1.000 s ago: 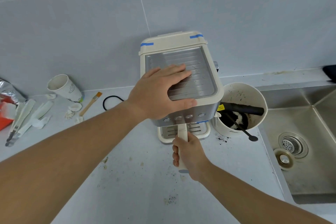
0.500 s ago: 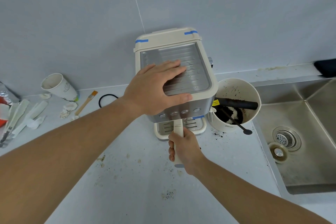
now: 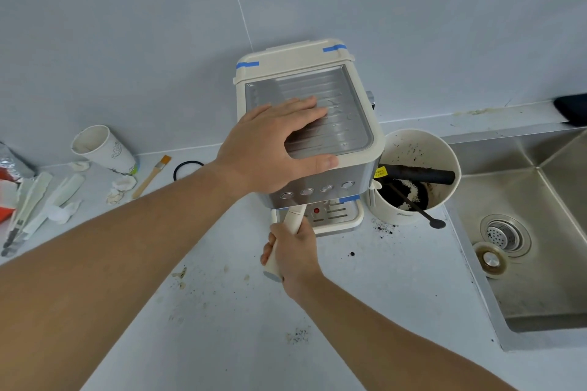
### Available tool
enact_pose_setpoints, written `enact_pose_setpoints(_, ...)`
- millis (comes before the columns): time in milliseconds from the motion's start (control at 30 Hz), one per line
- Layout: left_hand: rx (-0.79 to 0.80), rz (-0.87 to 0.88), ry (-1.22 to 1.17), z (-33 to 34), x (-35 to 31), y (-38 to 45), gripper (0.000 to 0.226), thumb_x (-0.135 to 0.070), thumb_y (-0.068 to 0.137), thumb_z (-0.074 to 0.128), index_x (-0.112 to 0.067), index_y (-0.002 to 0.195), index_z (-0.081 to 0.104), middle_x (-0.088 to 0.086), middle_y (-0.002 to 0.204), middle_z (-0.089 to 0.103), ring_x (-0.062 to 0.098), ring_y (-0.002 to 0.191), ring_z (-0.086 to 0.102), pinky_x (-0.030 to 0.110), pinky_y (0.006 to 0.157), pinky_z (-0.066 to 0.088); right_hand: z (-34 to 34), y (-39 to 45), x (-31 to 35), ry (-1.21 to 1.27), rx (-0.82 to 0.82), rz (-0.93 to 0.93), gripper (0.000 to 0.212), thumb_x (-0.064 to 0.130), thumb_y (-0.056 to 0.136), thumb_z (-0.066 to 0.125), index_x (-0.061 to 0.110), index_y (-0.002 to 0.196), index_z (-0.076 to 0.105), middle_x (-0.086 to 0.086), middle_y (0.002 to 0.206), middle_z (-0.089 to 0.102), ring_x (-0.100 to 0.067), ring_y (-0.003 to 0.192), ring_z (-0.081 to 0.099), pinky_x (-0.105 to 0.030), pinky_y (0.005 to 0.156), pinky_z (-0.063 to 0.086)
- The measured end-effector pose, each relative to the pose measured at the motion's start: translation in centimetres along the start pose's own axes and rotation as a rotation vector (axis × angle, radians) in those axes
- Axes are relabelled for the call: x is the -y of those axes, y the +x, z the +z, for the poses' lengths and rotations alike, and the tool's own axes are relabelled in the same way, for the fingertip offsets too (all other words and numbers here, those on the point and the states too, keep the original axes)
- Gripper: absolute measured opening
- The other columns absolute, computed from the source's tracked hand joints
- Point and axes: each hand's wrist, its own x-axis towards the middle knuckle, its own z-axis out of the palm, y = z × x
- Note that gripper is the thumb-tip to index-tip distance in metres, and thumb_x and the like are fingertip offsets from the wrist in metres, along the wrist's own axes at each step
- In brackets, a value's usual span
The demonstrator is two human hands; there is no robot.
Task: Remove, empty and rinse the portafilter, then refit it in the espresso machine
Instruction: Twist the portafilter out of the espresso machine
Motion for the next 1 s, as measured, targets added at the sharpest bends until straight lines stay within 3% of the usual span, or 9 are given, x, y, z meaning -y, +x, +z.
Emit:
enact_pose_setpoints(167, -0.001, -0.005, -0.007, 0.0, 0.1, 0.0, 0.079, -0.078, 0.073, 0.048, -0.041, 0.143, 0.038, -0.020, 0.155, 0.030, 0.000, 0.143, 0.023, 0.030, 0.114, 0.010, 0.3, 0.5, -0.8, 0.045, 0.130, -0.008, 0.024, -0.001, 0.088, 0.057, 0.012, 0.107, 0.048, -0.008, 0.069, 0.055, -0.021, 0.053, 0.058, -0.036, 0.057, 0.055)
enact_pose_setpoints(267, -0.006, 0.000, -0.011, -0.1, 0.1, 0.0, 0.079, -0.077, 0.074, 0.048, -0.040, 0.142, 0.039, -0.019, 0.155, 0.031, 0.001, 0.143, 0.023, 0.029, 0.114, 0.011, -0.4, 0.7, -0.9, 0.004, 0.222, -0.020, 0.040, 0.003, 0.081, 0.062, 0.011, 0.117, 0.047, -0.012, 0.079, 0.060, -0.024, 0.062, 0.064, -0.039, 0.066, 0.054)
enact_pose_setpoints(467, -0.017, 0.006, -0.028, 0.0, 0.1, 0.0, 0.079, -0.077, 0.073, 0.050, -0.039, 0.142, 0.041, -0.019, 0.154, 0.032, 0.000, 0.142, 0.024, 0.029, 0.114, 0.011, -1.6, 0.9, -0.8, 0.027, 0.358, 0.046, 0.051, 0.010, 0.073, 0.069, 0.020, 0.119, 0.050, -0.013, 0.094, 0.064, -0.027, 0.088, 0.065, -0.039, 0.070, 0.056)
enact_pose_setpoints(667, -0.021, -0.001, -0.033, -0.1, 0.1, 0.0, 0.080, -0.078, 0.071, 0.049, -0.039, 0.141, 0.042, -0.019, 0.154, 0.033, 0.000, 0.142, 0.025, 0.033, 0.116, 0.015, -0.2, 1.5, -0.8, 0.095, 0.366, 0.054, 0.037, -0.002, 0.088, 0.069, 0.021, 0.112, 0.052, -0.020, 0.115, 0.057, -0.036, 0.109, 0.063, -0.038, 0.070, 0.061)
enact_pose_setpoints(767, -0.026, -0.001, -0.044, -0.1, 0.1, 0.0, 0.080, -0.078, 0.072, 0.051, -0.038, 0.141, 0.043, -0.018, 0.154, 0.034, 0.001, 0.142, 0.027, 0.035, 0.117, 0.018, 0.5, 1.9, -1.2, 0.098, 0.335, 0.036, 0.037, 0.000, 0.089, 0.070, 0.020, 0.113, 0.050, -0.023, 0.120, 0.056, -0.041, 0.122, 0.059, -0.041, 0.077, 0.061)
enact_pose_setpoints(1000, -0.032, 0.003, -0.044, -0.1, 0.0, 0.0, 0.079, -0.076, 0.073, 0.052, -0.037, 0.141, 0.044, -0.016, 0.153, 0.036, 0.004, 0.141, 0.029, 0.039, 0.117, 0.022, 1.5, 2.5, -1.5, 0.121, 0.268, 0.015, 0.034, 0.002, 0.089, 0.071, 0.016, 0.108, 0.048, -0.018, 0.118, 0.056, -0.036, 0.119, 0.061, -0.040, 0.078, 0.062)
